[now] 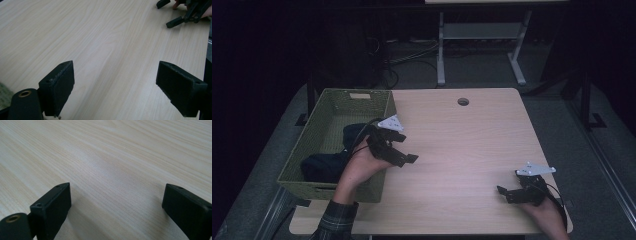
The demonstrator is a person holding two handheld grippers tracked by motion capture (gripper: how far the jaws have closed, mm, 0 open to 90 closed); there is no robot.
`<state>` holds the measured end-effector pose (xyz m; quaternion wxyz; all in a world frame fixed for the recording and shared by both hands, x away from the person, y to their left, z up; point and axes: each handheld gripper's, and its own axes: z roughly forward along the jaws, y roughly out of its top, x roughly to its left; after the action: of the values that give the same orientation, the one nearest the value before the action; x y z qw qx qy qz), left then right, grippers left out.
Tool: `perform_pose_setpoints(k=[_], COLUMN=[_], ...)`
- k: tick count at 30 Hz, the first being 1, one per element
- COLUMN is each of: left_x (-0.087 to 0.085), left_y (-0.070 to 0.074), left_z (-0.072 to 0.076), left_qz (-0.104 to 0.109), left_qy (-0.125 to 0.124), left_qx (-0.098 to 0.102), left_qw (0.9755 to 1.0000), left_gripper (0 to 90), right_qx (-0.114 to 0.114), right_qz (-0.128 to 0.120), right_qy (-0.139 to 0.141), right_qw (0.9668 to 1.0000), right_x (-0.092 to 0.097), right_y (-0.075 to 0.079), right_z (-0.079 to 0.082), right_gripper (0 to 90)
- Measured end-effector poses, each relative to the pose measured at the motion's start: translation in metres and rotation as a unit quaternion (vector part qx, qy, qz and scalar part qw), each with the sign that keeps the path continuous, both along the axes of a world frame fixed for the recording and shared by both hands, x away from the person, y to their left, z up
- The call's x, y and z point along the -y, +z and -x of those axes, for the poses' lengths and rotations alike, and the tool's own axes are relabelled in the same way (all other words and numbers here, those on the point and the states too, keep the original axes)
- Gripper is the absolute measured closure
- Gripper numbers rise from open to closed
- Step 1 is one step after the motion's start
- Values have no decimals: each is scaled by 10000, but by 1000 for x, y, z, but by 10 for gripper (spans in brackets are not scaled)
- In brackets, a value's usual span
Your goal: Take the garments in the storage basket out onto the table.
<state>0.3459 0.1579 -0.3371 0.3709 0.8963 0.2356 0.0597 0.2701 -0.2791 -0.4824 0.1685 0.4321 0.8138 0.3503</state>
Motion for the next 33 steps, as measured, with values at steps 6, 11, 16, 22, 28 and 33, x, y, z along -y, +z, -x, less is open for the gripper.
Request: perform_pose_setpoints(k=[6,11,16,22,28,33], left_x=[-8,-20,-30,-44,-56,-65], left_y=[5,11,15,19,22,24], left_z=[1,2,3,4,4,5], left_qz=[2,-59,-69,-110,-158,-199], left_qy=[83,247,383,594,756,898], left_qx=[71,116,166,228,264,279], left_qw=[9999,9996,9991,9979,9967,9954], left_gripper=[149,149,149,149,149,149], right_qx=[1,1,-1,0,0,-1], right_qz=[0,0,-1,0,-1,-1], right_qy=[0,0,-1,-1,-1,-2], right_qw=[10000,10000,10000,10000,10000,10000], right_x=[0,0,0,0,0,0], right_y=[0,0,0,0,0,0], right_z=[0,0,0,0,0,0], right_gripper=[83,83,82,83,83,83])
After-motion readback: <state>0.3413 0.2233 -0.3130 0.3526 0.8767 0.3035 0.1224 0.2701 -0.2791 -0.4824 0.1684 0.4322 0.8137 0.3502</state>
